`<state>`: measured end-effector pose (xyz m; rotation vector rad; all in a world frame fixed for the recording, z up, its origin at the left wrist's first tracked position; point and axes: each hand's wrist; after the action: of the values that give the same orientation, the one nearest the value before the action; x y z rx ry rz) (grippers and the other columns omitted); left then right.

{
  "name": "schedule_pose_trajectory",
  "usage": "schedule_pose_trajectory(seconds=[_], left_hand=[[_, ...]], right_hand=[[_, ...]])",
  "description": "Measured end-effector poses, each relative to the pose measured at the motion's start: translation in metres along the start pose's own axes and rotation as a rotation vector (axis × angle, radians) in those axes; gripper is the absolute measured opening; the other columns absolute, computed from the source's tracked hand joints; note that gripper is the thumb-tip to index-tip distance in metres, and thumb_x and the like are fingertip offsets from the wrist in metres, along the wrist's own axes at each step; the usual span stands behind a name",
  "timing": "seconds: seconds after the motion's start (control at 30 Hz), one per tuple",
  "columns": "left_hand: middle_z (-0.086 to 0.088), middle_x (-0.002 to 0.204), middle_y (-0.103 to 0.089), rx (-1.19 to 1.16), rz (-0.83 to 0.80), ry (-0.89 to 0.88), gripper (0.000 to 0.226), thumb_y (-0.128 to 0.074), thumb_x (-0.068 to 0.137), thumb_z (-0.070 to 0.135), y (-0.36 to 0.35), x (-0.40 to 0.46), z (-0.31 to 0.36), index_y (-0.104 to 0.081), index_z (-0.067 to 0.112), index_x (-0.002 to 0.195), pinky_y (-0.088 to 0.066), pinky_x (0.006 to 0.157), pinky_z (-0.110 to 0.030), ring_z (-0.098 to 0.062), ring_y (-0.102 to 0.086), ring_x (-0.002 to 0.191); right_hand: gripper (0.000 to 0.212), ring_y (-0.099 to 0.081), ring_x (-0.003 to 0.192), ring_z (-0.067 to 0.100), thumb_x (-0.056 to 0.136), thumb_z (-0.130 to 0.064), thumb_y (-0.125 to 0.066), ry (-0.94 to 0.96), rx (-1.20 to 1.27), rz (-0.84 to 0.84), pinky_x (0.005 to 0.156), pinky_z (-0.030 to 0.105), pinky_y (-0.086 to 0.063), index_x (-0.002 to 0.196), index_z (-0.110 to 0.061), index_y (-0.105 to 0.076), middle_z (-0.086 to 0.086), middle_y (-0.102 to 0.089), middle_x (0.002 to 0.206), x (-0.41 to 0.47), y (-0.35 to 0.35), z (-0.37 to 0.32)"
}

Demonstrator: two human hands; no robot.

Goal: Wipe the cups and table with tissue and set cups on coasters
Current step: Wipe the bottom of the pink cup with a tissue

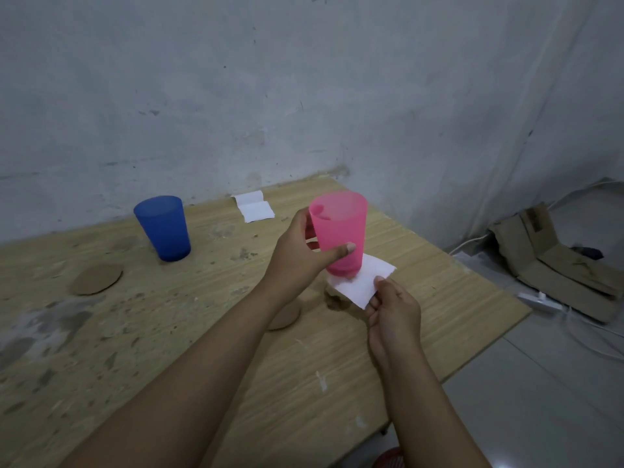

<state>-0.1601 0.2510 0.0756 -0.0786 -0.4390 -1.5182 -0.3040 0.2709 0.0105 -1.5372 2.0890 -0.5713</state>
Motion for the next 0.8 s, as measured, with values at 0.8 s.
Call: schedule_pose_trajectory(seconds=[0.8], left_hand=[[0.0, 0.14, -0.047, 0.141, 0.17, 0.207, 0.064, -0.063, 0.089, 0.025, 0.009, -0.001, -0.029, -0.031, 0.019, 0.145, -0.038, 0.078, -0.014, -0.012, -0.05, 0.118]], right_hand=[[0.024, -0.071, 0.076, 0.02, 0.084, 0.004, -0.052, 0.019, -0.193, -0.093, 0.057, 0.025, -0.055, 0.083, -0.007, -0.074, 0.01, -0.075, 0.086, 0.005, -0.002, 0.001]])
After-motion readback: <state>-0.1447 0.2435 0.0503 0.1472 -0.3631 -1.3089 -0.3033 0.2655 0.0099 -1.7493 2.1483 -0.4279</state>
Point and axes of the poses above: each hand's wrist, its own x-axis towards the middle knuckle, its own y-axis out of the back of the hand, z = x × y
